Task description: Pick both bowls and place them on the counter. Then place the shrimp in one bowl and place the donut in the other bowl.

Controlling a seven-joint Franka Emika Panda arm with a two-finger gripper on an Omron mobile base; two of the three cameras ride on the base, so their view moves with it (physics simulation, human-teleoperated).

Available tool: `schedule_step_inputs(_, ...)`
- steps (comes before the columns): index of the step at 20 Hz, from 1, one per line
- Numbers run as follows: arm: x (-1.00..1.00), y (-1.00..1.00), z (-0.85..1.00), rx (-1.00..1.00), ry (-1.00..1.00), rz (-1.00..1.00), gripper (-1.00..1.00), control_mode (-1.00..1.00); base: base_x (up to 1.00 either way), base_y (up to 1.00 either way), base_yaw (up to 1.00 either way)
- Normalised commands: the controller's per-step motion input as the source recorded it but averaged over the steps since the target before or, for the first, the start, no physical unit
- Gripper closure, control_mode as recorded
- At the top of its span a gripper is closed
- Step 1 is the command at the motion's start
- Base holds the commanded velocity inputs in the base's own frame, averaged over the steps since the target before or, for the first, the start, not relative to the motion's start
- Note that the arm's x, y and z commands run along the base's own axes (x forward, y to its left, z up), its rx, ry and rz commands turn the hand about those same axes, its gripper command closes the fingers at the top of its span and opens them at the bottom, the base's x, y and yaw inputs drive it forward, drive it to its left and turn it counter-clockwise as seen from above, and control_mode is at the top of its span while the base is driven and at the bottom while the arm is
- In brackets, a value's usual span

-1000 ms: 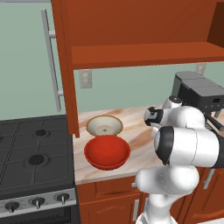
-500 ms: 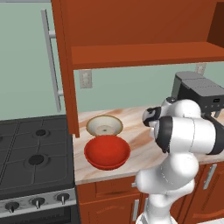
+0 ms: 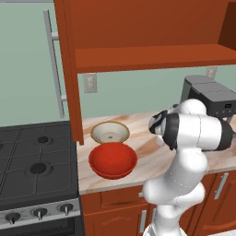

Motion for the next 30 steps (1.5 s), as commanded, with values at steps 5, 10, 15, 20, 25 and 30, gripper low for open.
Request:
schedule_step_inputs(5, 0.21, -0.03, -0.08, 0.00, 0.00, 0.00, -1.00, -1.00, 0.00, 0.00, 0.00)
schedule_step_inputs(10, 0.19, -0.01, -0.07, 0.00, 0.03, -0.02, -1.00, -1.00, 0.00, 0.00, 0.00)
schedule_step_inputs(15, 0.14, -0.01, -0.16, 0.00, 0.06, -0.03, -1.00, -1.00, 0.00, 0.00, 0.00)
schedule_step_inputs(20, 0.08, -0.01, -0.19, 0.00, 0.04, -0.03, -1.00, -1.00, 0.00, 0.00, 0.00)
schedule_step_inputs(25, 0.08, -0.03, -0.16, 0.00, 0.01, -0.01, -1.00, -1.00, 0.00, 0.00, 0.00)
schedule_step_inputs(30, 0.11, 0.00, -0.10, 0.00, 0.00, 0.00, -1.00, -1.00, 0.00, 0.00, 0.00)
